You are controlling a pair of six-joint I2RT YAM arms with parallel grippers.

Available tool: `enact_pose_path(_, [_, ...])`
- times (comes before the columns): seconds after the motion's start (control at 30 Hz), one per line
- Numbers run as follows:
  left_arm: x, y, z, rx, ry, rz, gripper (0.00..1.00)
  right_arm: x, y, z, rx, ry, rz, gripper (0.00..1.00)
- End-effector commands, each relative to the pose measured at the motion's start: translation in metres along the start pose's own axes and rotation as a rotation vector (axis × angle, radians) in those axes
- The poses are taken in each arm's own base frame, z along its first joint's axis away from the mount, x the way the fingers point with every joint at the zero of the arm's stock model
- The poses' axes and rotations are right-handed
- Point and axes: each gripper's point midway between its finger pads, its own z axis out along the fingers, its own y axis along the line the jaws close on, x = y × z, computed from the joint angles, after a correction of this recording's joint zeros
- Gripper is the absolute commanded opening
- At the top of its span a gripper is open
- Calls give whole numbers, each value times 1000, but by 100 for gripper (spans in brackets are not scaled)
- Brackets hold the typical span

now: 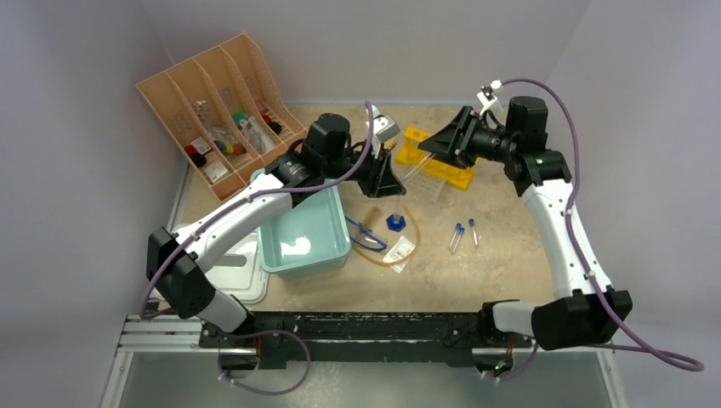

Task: Organize the chemistry lab equipment

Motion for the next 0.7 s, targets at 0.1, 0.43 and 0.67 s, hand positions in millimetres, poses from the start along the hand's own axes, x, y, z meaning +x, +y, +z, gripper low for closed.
enact_pose_path(0.1, [-24, -1, -9, 5, -33, 126, 0, 1, 24, -5, -96, 50, -46, 37])
enact_pose_path(0.43, [-20, 16, -5, -34, 5, 142, 0, 12, 27, -8, -127, 122, -64, 40])
enact_pose_path(0.67, [-19, 21, -4, -47, 10, 144, 0, 8, 27, -6, -121, 116, -80, 25])
